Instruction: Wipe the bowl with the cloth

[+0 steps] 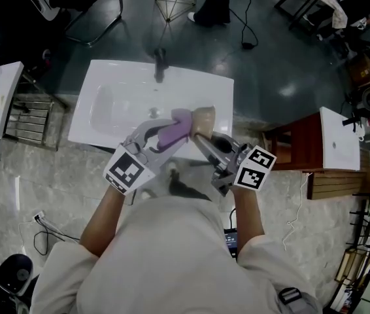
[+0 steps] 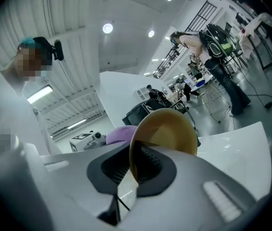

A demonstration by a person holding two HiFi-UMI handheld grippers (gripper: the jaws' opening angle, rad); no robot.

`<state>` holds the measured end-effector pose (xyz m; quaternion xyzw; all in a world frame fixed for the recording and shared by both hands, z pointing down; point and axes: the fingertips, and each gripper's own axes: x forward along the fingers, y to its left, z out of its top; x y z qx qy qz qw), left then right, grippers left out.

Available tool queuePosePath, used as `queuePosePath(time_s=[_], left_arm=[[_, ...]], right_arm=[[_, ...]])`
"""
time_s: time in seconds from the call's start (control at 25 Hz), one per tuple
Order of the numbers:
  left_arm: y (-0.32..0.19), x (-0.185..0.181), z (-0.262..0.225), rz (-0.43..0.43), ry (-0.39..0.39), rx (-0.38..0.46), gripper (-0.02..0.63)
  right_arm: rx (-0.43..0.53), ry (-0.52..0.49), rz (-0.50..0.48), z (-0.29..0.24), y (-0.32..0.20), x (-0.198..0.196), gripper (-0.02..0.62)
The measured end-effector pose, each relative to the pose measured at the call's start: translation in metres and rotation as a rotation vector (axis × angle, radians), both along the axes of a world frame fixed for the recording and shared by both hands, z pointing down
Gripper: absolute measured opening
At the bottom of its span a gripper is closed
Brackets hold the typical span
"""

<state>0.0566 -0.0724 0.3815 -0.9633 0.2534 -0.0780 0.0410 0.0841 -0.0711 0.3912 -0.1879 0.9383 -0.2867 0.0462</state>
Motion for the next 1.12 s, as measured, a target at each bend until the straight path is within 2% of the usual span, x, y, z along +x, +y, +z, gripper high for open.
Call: queuePosePath(time_s=[0.2,0.4,0.56,0.8,1.12], left_arm=[[-0.007,-0.014,-0.013,-0.077,0.013,0.030,0.120],[-0.013,-0.030,-0.024,-0.138,0.020,0.048,0.120],[-0.019,-0.056,-0.037,-0.223,0.038,0.061,0.120],[-0.024,-0.102,-0.061,-0.338,0.017,0.095,0.120],[-0.018,-0.148,-0.088,-0.420,-0.009,0.162,0.121]], right_arm=[[0.056,0.141,0.121,-0.001,-0.012,0.005,0.012],[0.111,0.226,0.185,-0.014,-0.017,0.008,0.012],[0.148,0.289,0.226,-0.023,-0.021,0.006,0.012],[0.196,0.317,0.279,-0.047,-0.024,0.003,0.012],[0.283,0.344,0.300,-0.083,-0.024,-0.012,0.012]])
